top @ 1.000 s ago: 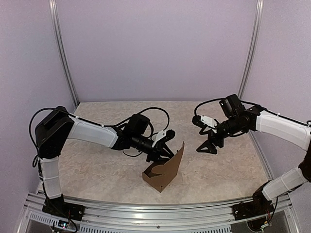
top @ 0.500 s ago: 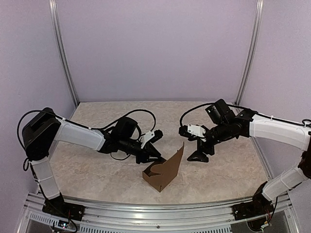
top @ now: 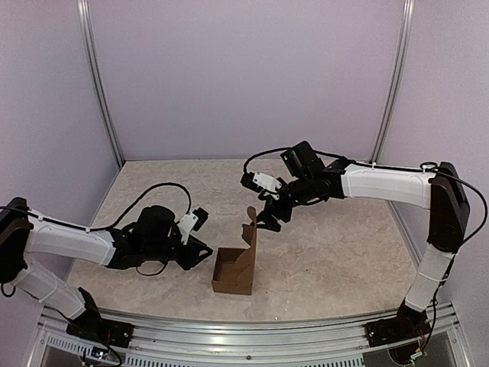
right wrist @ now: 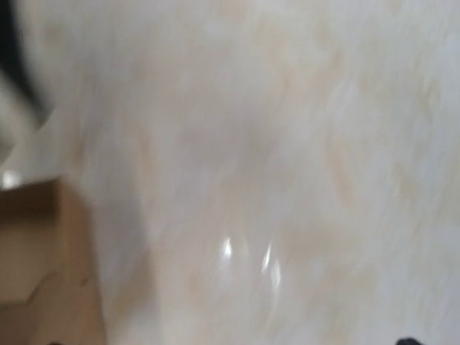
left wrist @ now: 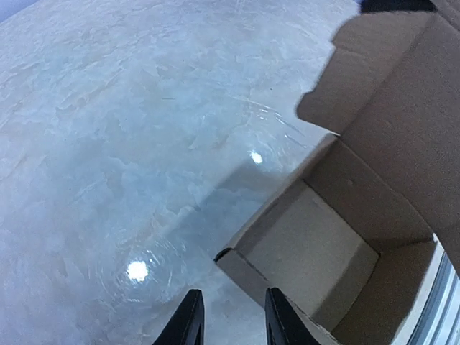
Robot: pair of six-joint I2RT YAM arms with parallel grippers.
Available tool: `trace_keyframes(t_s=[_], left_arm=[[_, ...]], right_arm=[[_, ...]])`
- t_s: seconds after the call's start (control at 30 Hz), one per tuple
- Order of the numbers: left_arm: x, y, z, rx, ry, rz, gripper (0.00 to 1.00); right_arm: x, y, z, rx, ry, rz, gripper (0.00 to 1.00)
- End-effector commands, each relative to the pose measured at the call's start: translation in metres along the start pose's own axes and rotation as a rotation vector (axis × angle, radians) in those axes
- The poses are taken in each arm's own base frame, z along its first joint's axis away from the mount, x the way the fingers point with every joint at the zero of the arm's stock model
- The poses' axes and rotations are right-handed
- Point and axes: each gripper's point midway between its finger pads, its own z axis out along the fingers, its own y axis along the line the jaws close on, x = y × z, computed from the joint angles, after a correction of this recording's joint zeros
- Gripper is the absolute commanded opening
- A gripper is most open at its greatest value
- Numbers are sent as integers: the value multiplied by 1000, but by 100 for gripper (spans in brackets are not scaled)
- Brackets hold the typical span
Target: Fold the paper box
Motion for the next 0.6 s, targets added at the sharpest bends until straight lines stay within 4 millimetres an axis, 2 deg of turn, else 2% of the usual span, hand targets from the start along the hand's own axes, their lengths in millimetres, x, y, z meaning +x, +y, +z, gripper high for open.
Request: trace_keyframes(t_s=[0.0, 0.07, 0.13, 0.2, 0.3, 0.43, 0.57], left_arm=[[1, -8, -22, -66, -80, -22, 29], [2, -18, -30, -38, -106, 7, 31], [0, -28, -35, 0, -136, 52, 35], [-7, -35, -39, 36, -173, 97, 39], [-21, -33, -39, 84, -213, 130, 46], [-41, -26, -26, 173, -211, 152, 49], [-57, -32, -4, 276, -194, 246, 50]], right_arm=[[-47, -15, 16, -20, -100, 51, 99], [-50, -25, 24, -1, -85, 61, 100], [-49, -35, 22, 31, -67, 54, 100], [-46, -48, 9, 76, -64, 53, 100], [-46, -58, -22, 118, -73, 20, 100], [-43, -32, -55, 61, -53, -86, 100], [-28, -3, -78, -1, -38, -142, 100]])
